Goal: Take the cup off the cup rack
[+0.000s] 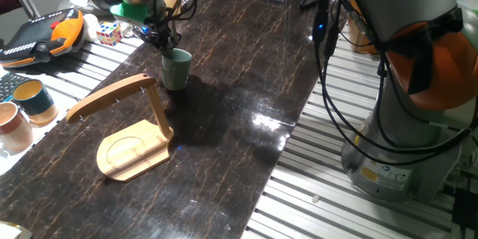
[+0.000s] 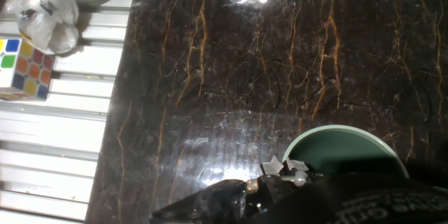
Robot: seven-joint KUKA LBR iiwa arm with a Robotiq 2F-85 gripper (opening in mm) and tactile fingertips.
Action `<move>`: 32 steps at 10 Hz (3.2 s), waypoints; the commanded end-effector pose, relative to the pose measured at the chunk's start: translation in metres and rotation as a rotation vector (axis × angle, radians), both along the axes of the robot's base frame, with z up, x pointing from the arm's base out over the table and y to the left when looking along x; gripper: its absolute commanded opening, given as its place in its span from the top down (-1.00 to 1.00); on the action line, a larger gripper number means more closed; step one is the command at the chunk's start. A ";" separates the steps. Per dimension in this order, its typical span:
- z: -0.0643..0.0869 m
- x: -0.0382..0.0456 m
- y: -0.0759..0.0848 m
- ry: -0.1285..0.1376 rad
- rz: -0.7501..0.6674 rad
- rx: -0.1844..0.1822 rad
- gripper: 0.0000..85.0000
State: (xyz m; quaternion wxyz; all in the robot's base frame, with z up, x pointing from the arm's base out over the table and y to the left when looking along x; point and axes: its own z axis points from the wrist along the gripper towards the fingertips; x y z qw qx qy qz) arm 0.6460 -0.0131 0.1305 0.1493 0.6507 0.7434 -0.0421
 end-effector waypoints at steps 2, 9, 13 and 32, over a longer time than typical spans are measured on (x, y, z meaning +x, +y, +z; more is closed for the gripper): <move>-0.001 0.0005 0.001 -0.005 0.001 -0.006 0.98; -0.006 0.0015 0.003 -0.010 -0.007 0.003 0.69; -0.009 0.0025 0.005 -0.022 -0.005 0.005 0.62; 0.103 -0.0352 0.058 0.120 0.281 0.274 0.98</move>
